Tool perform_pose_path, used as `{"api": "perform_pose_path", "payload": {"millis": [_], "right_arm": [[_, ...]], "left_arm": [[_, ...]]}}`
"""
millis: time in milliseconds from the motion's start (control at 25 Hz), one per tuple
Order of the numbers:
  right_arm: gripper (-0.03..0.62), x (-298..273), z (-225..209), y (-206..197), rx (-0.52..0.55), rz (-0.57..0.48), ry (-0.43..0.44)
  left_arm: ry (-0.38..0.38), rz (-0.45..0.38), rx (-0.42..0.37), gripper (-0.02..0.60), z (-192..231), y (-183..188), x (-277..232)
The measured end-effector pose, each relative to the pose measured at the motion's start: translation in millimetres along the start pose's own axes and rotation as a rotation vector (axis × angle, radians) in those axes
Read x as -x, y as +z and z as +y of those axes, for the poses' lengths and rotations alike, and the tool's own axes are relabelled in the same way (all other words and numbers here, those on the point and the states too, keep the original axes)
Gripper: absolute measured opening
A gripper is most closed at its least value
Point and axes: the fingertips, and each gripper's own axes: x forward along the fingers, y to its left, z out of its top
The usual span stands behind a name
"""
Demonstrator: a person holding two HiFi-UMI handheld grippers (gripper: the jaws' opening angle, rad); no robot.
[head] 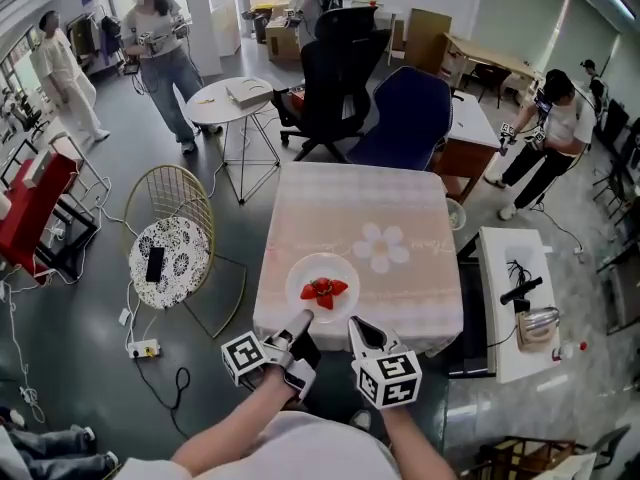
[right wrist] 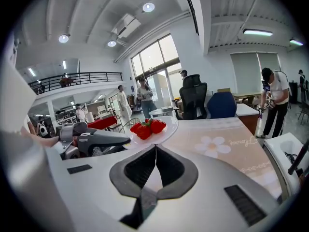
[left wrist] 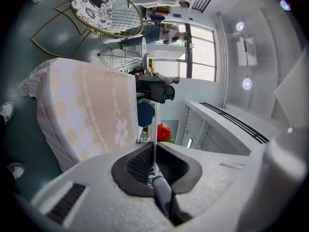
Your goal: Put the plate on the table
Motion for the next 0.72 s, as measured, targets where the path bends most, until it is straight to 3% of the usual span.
{"api": "perform_pose_path", "payload": {"millis": [360, 720], "right_arm": [[0.005, -54.3, 18.3, 20.5, -0.016, 0.007, -0.058], [0.005, -68.7, 9.6, 29.1, -0.003, 0.020, -0.086]], "left_arm": [[-0.005, 0.049, 0.022, 0.018, -1.6, 64.4, -12.5], [-0.006, 0.072, 0.045, 0.018, 5.6, 75.6, -31.1]]}}
